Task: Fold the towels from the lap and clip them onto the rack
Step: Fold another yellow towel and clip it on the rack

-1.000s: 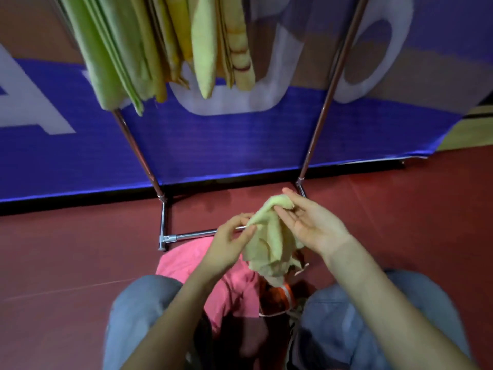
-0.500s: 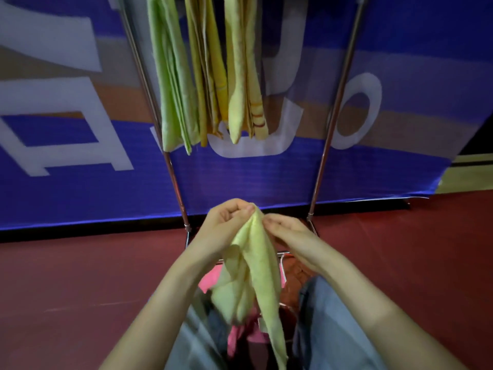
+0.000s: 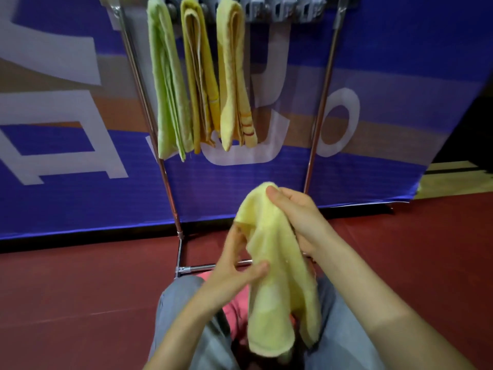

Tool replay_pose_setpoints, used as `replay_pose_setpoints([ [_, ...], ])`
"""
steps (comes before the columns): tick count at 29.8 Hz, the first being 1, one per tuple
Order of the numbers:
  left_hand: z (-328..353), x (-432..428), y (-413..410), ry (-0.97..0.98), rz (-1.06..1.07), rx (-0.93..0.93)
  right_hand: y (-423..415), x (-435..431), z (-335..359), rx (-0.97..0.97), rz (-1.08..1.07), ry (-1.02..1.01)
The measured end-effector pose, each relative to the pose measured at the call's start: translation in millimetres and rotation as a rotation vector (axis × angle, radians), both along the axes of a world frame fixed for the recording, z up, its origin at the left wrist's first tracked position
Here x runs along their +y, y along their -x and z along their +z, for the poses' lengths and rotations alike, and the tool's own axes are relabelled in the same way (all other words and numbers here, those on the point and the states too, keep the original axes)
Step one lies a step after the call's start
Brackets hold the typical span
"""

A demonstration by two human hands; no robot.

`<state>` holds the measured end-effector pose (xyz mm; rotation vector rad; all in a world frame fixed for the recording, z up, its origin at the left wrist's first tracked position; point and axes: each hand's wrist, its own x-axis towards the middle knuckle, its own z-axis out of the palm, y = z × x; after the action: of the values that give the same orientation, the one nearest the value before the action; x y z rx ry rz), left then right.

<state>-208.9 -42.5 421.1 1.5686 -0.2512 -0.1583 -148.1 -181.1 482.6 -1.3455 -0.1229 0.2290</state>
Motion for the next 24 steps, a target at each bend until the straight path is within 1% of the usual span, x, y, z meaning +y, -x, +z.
replay_pose_setpoints([
  [3, -9.9, -17.4, 12.3, 0.055, -0.085, 0.183, -4.3, -3.9, 20.4, 0.013, -0.024, -0.035],
  [4, -9.5, -20.7, 13.5, 0.066, -0.064, 0.195, -6.3, -5.1, 25.5, 0.016, -0.049, -0.035],
  [7, 7.2, -26.3, 9.2, 0.017, 0.086, 0.159, -17.9, -14.9, 25.1, 0.029, -0.142, -0.012],
  [9, 18.6, -26.9, 6.4, 0.071, 0.154, 0.168, -21.7, -24.6, 14.4, 0.045, -0.171, 0.094],
  [11, 27.8, -24.9, 2.4, 0.125, 0.23, 0.171, -15.7, -31.2, -5.9, 0.057, -0.15, 0.217],
  [12, 29.9, -23.0, -0.1, 0.141, 0.261, 0.184, -6.1, -33.1, -18.0, 0.066, -0.116, 0.241],
  [13, 33.0, -20.9, -2.4, 0.158, 0.286, 0.209, 6.6, -35.0, -32.2, 0.08, -0.058, 0.233],
  [15, 36.8, -16.5, -9.5, 0.189, 0.305, 0.267, 33.6, -35.1, -51.5, 0.155, 0.098, 0.139],
  [17, 39.7, -15.8, -13.3, 0.182, 0.266, 0.323, 53.4, -34.3, -61.8, 0.258, 0.2, 0.032],
  [18, 41.2, -14.4, -12.3, 0.181, 0.229, 0.336, 58.2, -32.1, -63.1, 0.265, 0.204, 0.011],
  [19, 42.9, -13.1, -9.9, 0.191, 0.183, 0.338, 59.1, -30.7, -64.6, 0.247, 0.176, 0.021],
  [21, 41.5, -10.7, -5.8, 0.215, 0.094, 0.329, 56.6, -28.4, -63.2, 0.229, 0.054, 0.02],
  [24, 35.7, -1.4, 0.9, 0.173, 0.036, 0.228, 47.6, -29.7, -55.6, 0.225, -0.051, 0.013],
])
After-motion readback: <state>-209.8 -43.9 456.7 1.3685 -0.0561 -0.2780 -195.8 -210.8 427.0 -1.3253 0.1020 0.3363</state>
